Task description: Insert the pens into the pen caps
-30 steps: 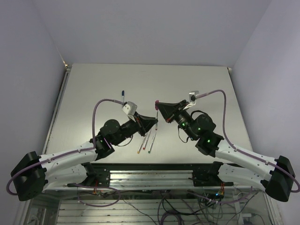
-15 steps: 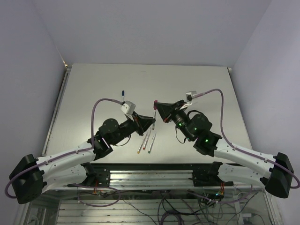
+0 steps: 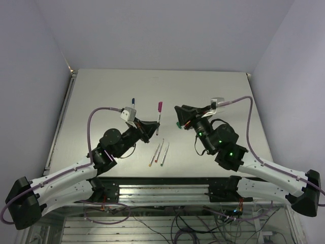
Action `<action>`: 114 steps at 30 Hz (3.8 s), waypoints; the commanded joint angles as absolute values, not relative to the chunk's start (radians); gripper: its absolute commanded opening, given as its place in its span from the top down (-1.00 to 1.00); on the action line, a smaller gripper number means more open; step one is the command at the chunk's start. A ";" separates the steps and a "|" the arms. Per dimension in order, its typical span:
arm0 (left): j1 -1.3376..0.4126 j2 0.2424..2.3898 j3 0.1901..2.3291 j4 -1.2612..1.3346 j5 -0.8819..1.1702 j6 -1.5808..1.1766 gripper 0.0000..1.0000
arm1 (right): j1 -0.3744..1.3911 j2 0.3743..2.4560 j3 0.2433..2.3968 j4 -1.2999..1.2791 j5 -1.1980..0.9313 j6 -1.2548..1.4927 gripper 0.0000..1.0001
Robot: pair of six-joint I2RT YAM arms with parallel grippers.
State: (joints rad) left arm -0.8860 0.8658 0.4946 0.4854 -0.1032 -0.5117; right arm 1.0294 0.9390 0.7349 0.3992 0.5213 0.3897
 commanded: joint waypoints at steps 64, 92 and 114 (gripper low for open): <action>-0.462 2.069 1.401 -0.220 -0.417 -0.391 0.71 | 1.025 0.866 0.686 -0.016 0.879 0.620 0.64; -0.461 1.944 1.422 -0.252 -0.386 -0.406 0.38 | 1.024 0.876 0.694 0.042 0.852 0.574 0.68; -0.805 1.379 0.922 -0.366 -0.329 -0.455 0.37 | 0.715 0.910 0.722 -0.065 0.646 0.651 0.38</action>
State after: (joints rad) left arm -0.7628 1.4651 0.9821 -0.2943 -0.3584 -0.4305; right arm 0.7399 0.8833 0.6838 0.0189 0.6838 0.6147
